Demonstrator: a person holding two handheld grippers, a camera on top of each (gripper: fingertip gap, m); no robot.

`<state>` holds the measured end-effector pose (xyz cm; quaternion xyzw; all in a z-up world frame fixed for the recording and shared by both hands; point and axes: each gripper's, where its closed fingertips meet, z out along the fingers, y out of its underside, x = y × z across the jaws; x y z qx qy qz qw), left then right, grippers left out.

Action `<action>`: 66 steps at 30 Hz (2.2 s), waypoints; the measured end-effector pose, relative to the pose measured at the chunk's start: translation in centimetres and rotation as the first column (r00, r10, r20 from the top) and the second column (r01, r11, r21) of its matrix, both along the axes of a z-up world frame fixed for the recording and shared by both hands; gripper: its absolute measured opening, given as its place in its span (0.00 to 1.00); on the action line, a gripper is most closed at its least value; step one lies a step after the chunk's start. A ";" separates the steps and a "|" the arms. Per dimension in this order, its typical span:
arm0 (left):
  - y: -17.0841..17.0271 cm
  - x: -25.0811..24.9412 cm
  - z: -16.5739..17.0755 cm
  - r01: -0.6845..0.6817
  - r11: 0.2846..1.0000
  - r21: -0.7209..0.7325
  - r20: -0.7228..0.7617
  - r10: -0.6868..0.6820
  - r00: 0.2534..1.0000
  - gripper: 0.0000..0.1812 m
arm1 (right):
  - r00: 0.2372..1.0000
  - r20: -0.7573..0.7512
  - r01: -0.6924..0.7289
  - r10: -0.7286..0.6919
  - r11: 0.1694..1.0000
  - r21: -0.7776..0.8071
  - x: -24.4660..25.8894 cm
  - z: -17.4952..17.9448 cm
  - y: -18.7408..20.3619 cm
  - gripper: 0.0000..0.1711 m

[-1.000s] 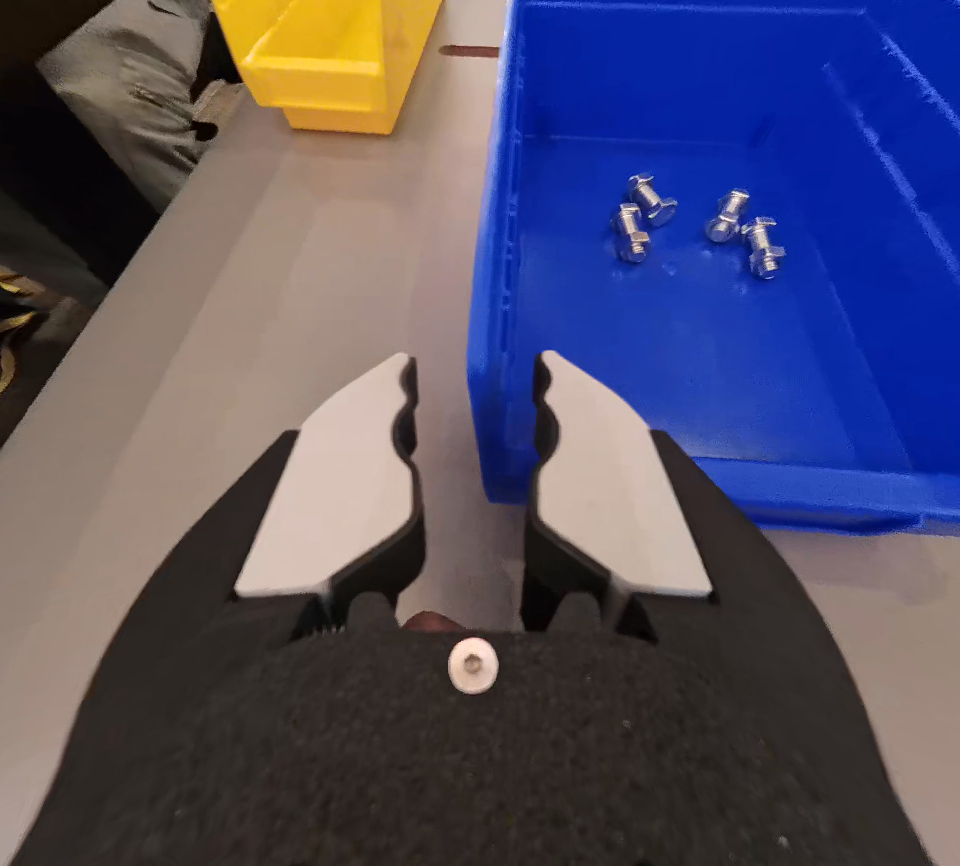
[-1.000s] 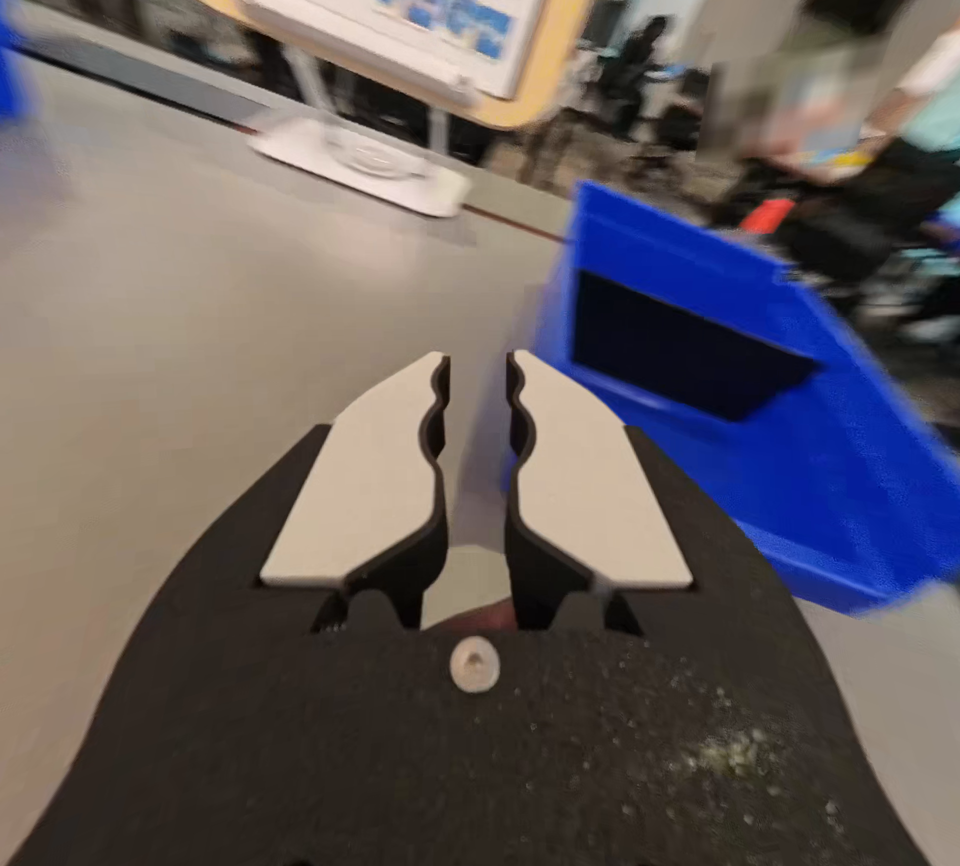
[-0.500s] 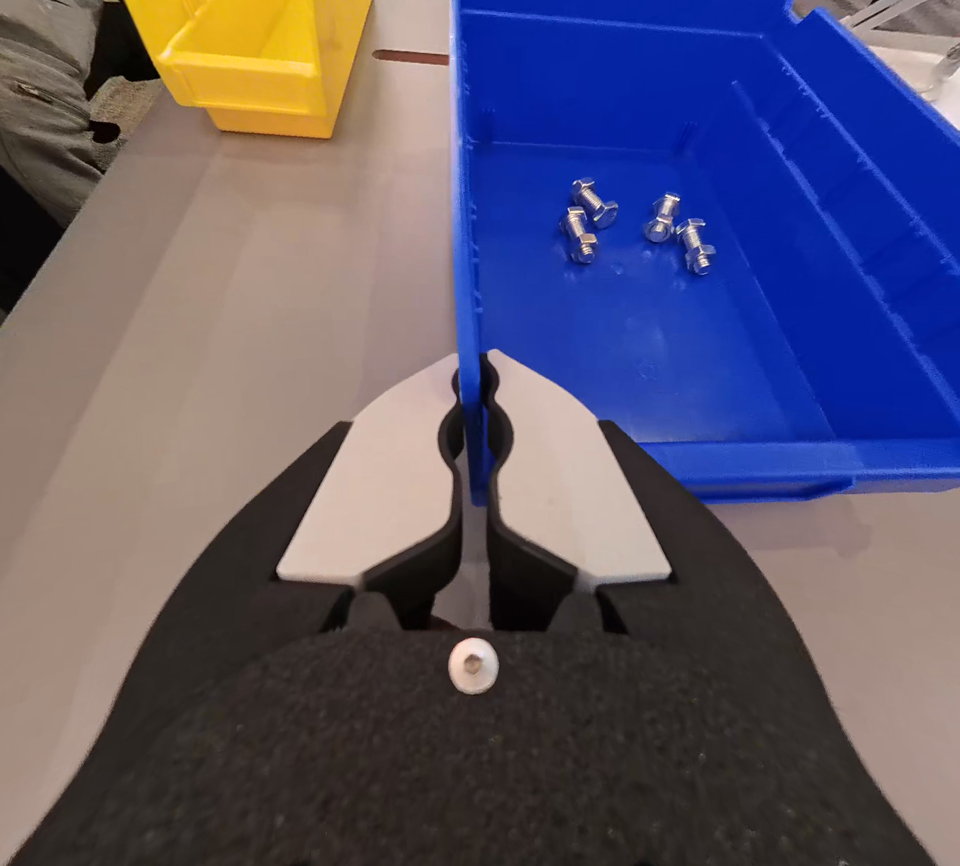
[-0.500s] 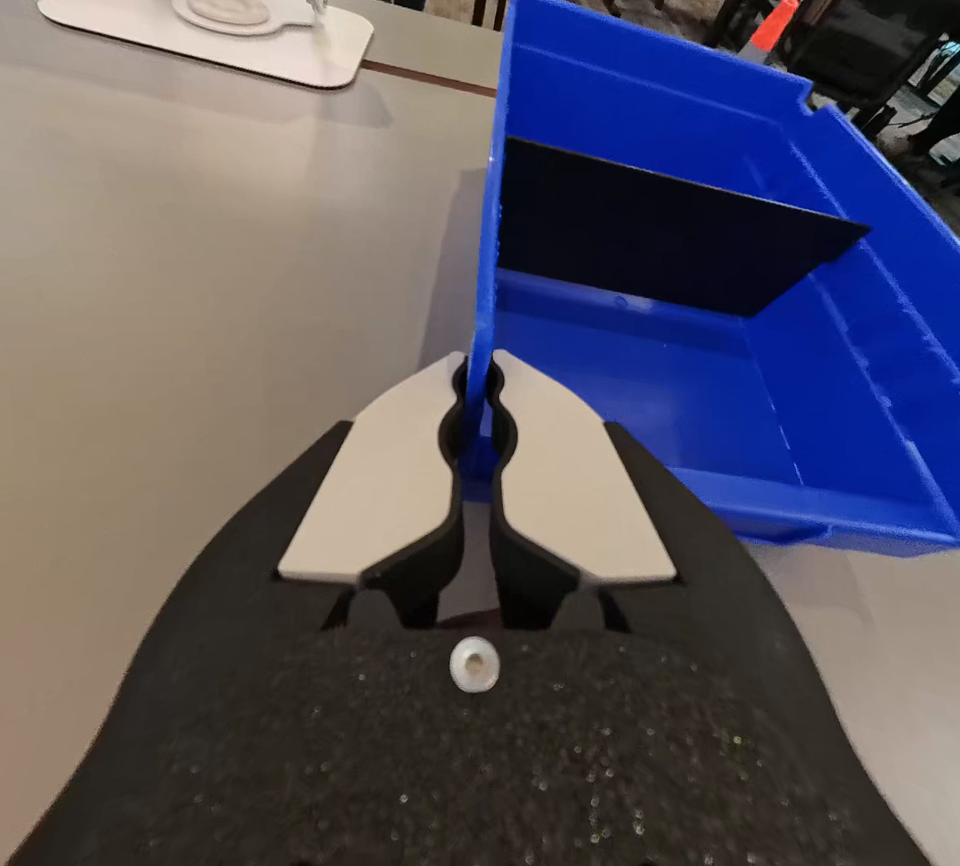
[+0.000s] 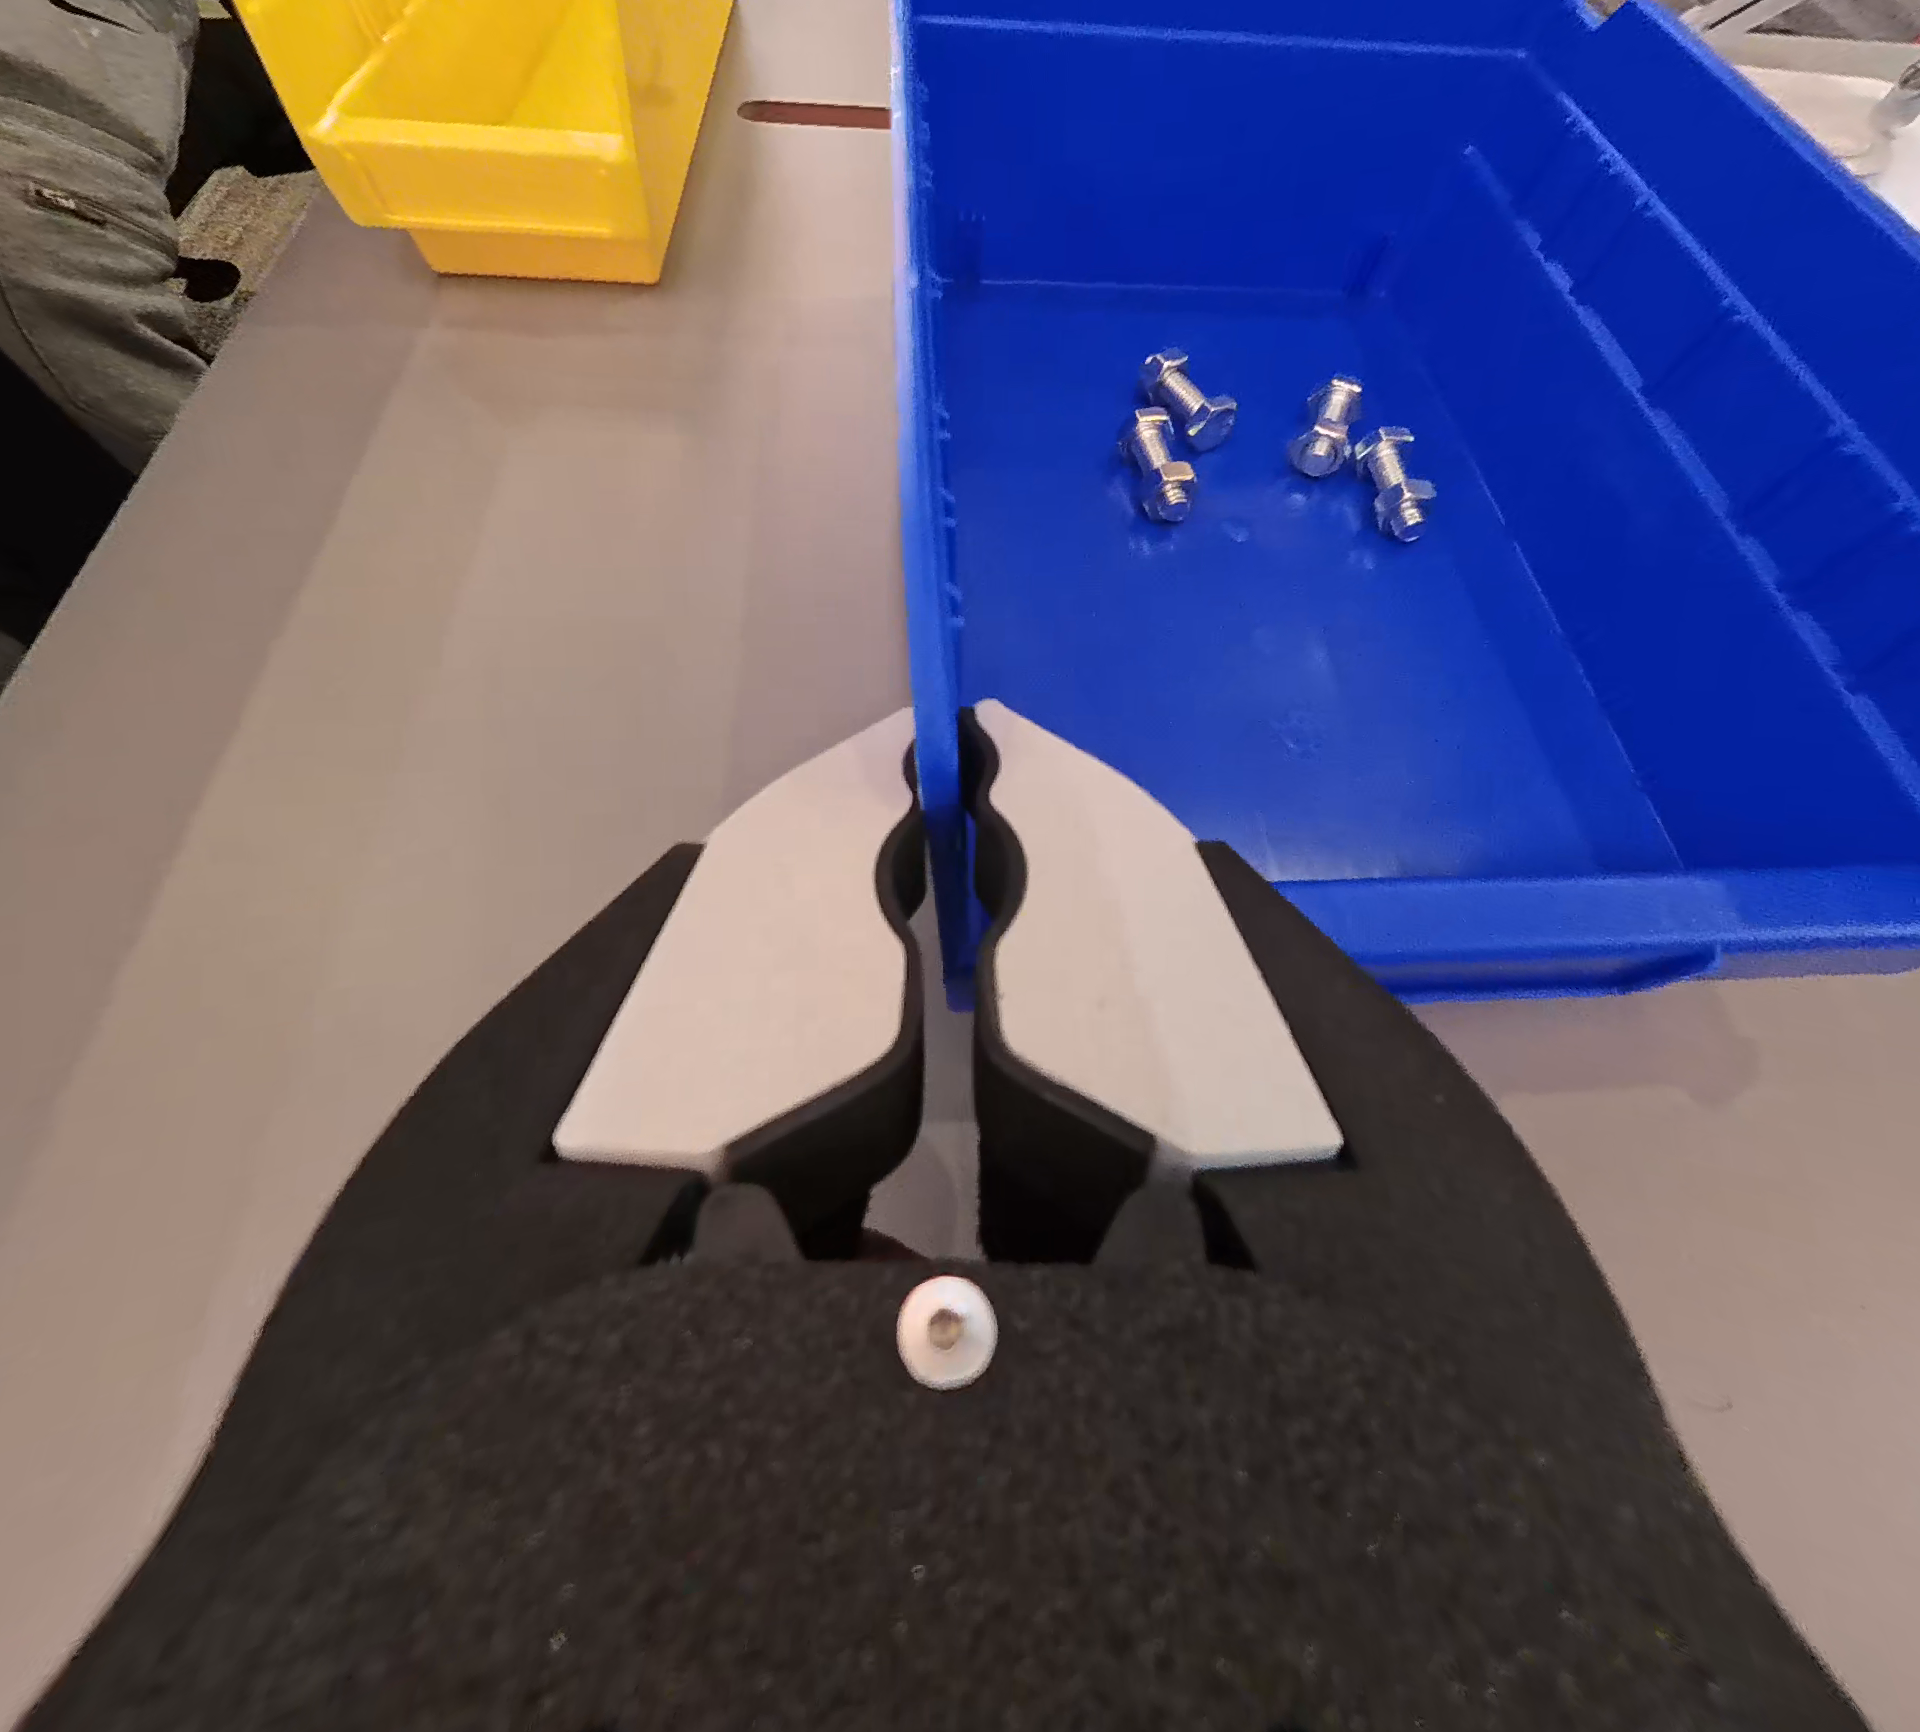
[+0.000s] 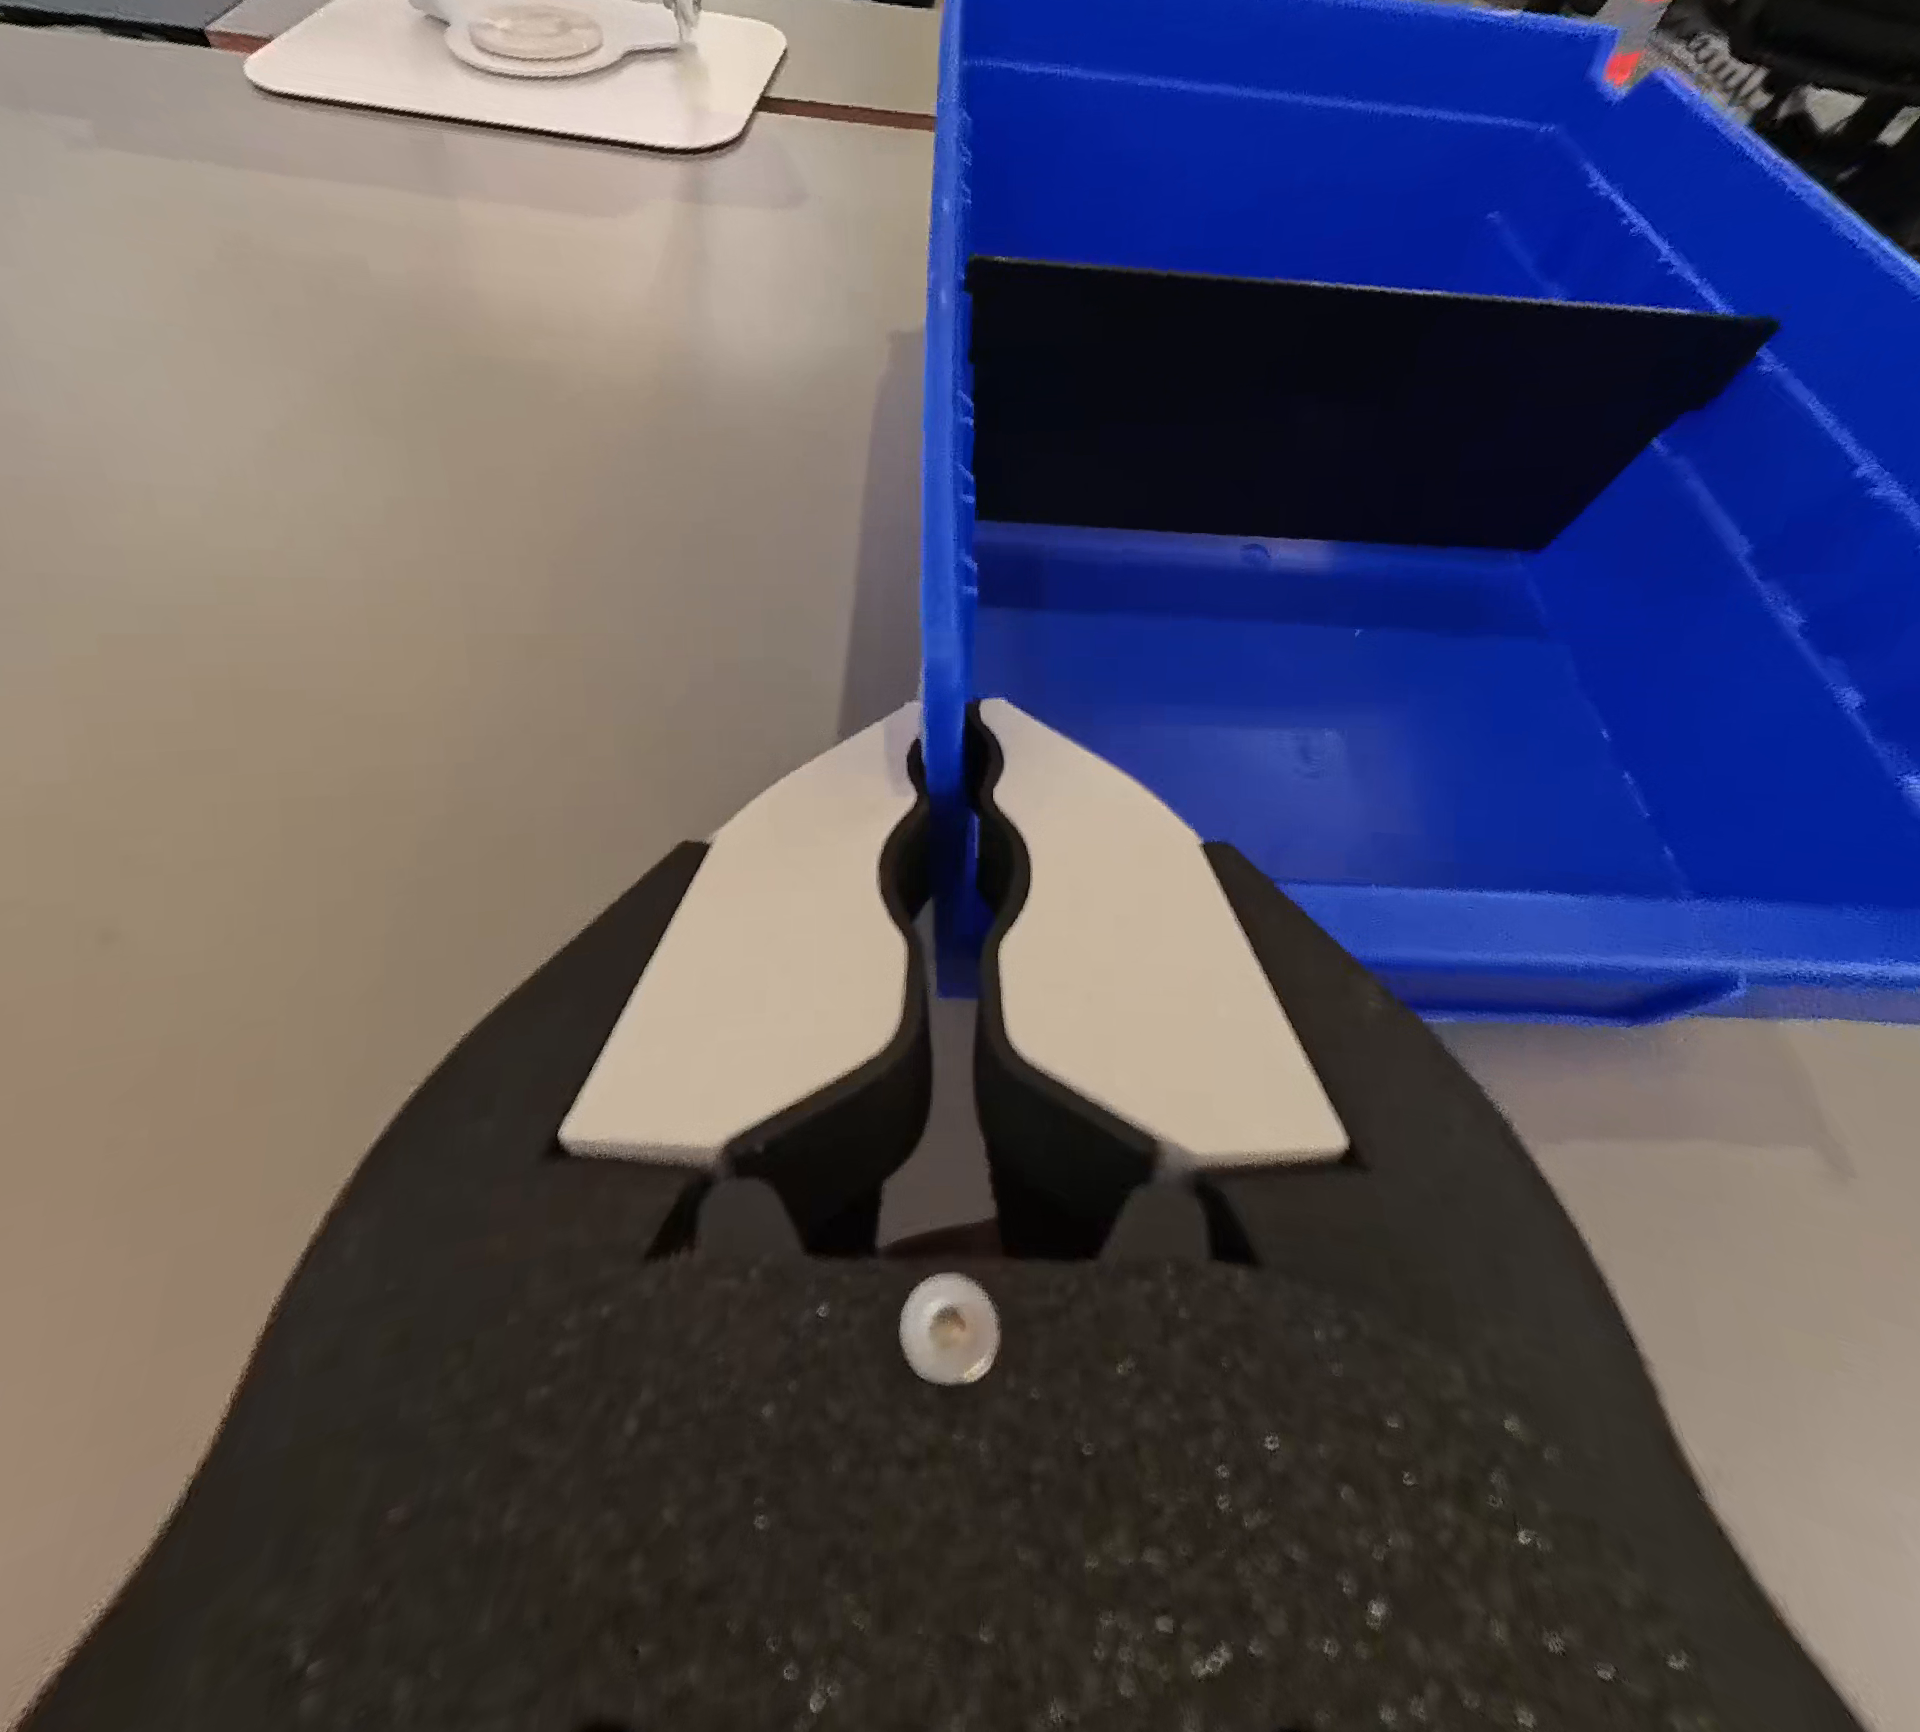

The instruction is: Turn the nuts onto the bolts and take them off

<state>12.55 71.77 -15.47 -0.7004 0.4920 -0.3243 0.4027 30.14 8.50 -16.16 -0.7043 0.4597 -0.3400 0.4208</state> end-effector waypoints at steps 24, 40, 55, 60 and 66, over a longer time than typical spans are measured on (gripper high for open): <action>-29.6 7.3 3.2 0.234 0.957 0.173 0.276 -0.275 0.921 0.37 | 0.946 0.185 -0.291 0.266 0.949 0.122 -0.1 4.7 11.3 0.33; -27.9 12.5 2.4 0.202 0.972 0.121 0.236 -0.226 0.945 0.35 | 0.960 0.223 -0.194 0.172 0.978 0.081 3.3 4.8 10.3 0.32; -29.7 12.7 2.1 0.226 0.934 0.277 0.188 -0.284 0.940 0.34 | 0.997 0.074 0.011 -0.021 0.992 0.124 10.8 2.9 9.8 0.34; -29.9 12.7 2.2 0.224 0.925 0.307 0.183 -0.288 0.940 0.34 | 0.996 0.043 0.069 -0.074 0.990 0.119 14.1 2.6 9.0 0.33; -29.6 12.6 2.3 0.225 0.939 0.262 0.205 -0.281 0.937 0.34 | 0.997 0.069 0.036 -0.041 0.996 0.082 16.6 2.4 8.6 0.33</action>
